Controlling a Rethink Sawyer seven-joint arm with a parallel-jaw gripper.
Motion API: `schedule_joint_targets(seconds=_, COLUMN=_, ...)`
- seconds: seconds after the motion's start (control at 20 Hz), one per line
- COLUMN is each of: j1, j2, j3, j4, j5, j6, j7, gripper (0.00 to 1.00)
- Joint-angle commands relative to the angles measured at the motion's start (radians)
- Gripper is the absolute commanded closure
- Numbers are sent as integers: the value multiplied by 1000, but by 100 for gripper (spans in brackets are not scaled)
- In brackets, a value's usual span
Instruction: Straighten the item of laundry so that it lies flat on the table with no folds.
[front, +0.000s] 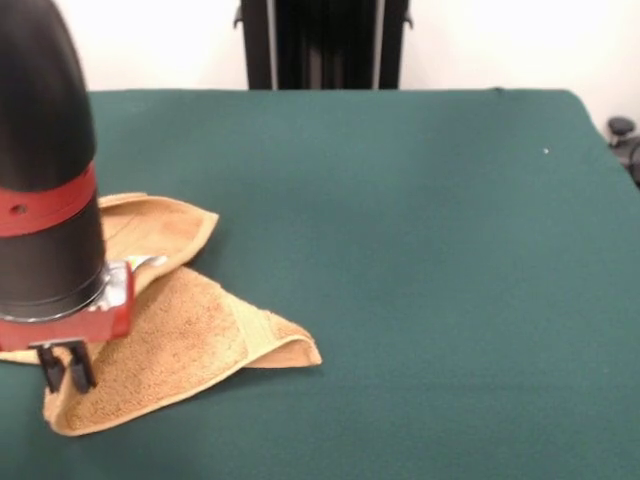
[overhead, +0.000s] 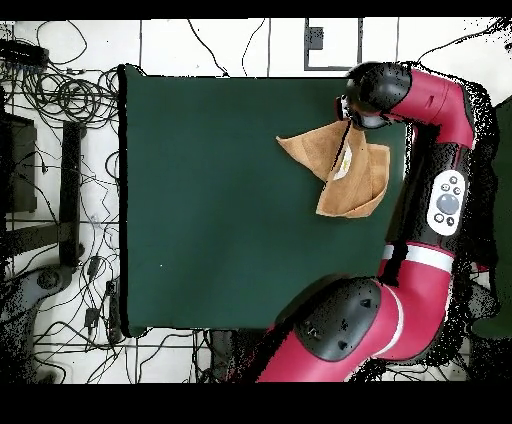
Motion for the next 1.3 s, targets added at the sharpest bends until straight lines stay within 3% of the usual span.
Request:
schedule_joint_targets(seconds=0.05, j1=133, j2=-89, j3=-85, j4=248, j5=93, j6=-9, j7=448, gripper=100)
schedule_joint_targets(seconds=0.45, j1=199, j2=-132, j3=-146, j4=255, j5=175, j6=42, j7=532, gripper=100)
schedule_joint_targets(seconds=0.65, j1=195, j2=-128, j3=-137, j4=263, j5=261, j6=42, j7=592, gripper=100)
schedule_joint_targets(seconds=0.9, j1=197, j2=-141, j3=-152, j4=271, j5=347, j6=151, j7=624, gripper=100)
schedule_joint_targets(seconds=1.3, j1=172, j2=-272, j3=-241, j4=496, j5=394, j6=126, j7=483, gripper=100)
